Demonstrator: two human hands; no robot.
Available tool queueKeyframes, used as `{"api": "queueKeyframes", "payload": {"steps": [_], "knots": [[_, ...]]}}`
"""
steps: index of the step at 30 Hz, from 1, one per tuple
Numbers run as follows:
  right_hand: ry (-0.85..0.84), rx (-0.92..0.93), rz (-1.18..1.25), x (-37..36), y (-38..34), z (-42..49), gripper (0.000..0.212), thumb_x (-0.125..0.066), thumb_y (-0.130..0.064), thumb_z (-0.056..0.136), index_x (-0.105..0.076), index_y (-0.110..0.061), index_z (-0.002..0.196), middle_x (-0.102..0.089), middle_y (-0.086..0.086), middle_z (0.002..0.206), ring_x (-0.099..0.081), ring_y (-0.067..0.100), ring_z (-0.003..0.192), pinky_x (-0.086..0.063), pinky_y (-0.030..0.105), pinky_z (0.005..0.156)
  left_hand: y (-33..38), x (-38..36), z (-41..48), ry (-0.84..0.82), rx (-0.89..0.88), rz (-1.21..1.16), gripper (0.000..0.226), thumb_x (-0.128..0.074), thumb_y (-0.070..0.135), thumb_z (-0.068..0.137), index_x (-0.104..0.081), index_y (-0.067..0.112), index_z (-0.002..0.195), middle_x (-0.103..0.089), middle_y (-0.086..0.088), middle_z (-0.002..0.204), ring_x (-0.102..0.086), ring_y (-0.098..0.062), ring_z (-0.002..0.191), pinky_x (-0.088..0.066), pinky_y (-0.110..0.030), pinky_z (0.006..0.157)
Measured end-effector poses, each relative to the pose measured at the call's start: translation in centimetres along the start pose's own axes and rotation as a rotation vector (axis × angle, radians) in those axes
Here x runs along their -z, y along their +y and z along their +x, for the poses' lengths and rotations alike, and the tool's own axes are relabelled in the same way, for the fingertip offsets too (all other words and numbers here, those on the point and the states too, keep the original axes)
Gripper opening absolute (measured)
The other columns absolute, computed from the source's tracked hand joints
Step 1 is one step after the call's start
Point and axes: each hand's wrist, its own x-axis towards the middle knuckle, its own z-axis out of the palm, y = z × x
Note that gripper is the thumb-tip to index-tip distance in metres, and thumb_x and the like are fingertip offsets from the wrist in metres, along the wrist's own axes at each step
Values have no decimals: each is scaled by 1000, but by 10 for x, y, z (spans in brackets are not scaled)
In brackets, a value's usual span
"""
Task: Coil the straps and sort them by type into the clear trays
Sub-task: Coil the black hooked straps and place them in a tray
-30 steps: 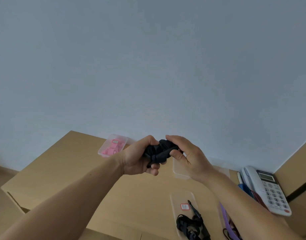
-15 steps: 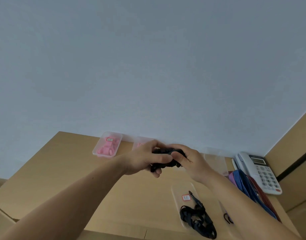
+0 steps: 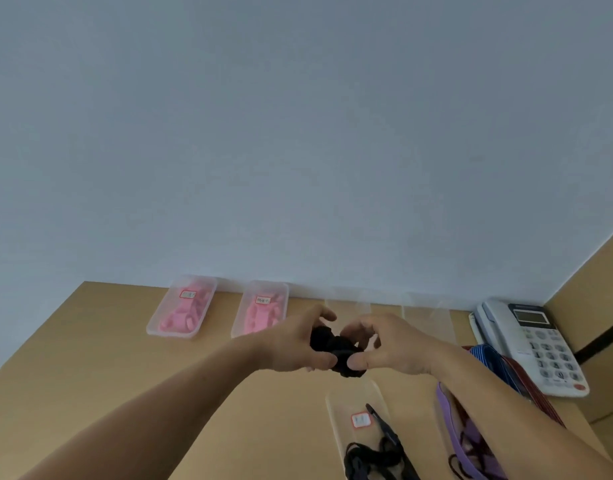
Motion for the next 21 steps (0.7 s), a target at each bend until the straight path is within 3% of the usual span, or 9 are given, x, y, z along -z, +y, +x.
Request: {"api": "queueKeyframes", "payload": {"steps": [2,5,7,10,14,17,21], "knots": [[26,-1,-54,15,13,14,38,-79,-31,75,-66,-32,111,-70,-16,100,-62,-2,85,-43,12,69,-1,-1,28,84,13,43,67,-75,25,77,-39,25,134,-60,6,110,-63,-3,87,-50,-11,68],[65,23,-221,37,34,36,41,-76,-37,70,-65,-38,109,-66,-17,99,-59,4,88,-49,24,76,-3,-6,64,175,14,148,62,-75,30,75,-45,29,130,-55,18,105,-56,6,89,-44,-3,64],[68,34,-309,48,48,51,47,-75,-39,68,-61,-41,113,-61,-19,103,-53,1,92,-46,22,75,-8,-11,85,216,8,154,61,-74,33,75,-43,31,129,-57,18,101,-59,-1,88,-47,-9,65],[70,117,-464,59,67,76,52,-73,-39,72,-55,-39,121,-55,-17,107,-42,4,97,-39,22,78,-18,-18,112,304,8,185,66,-70,39,76,-39,31,135,-63,14,108,-62,-11,94,-52,-24,79],[78,214,-519,67,87,112,50,-71,-26,77,-55,-31,125,-52,-15,109,-35,7,99,-37,22,83,-38,-22,138,425,32,240,72,-70,37,81,-37,23,144,-60,8,128,-57,-15,112,-46,-24,91],[49,233,-553,70,104,136,49,-70,-18,79,-57,-26,126,-54,-13,114,-38,11,103,-39,25,91,-60,-21,152,446,83,298,76,-67,40,81,-35,20,147,-48,5,142,-43,-17,129,-32,-22,101],[10,241,-640,67,121,161,50,-66,-13,84,-57,-26,131,-56,-9,123,-42,17,111,-36,23,95,-88,-21,164,322,169,383,88,-68,43,79,-25,19,152,-32,4,152,-29,-20,139,-28,-30,111]]}}
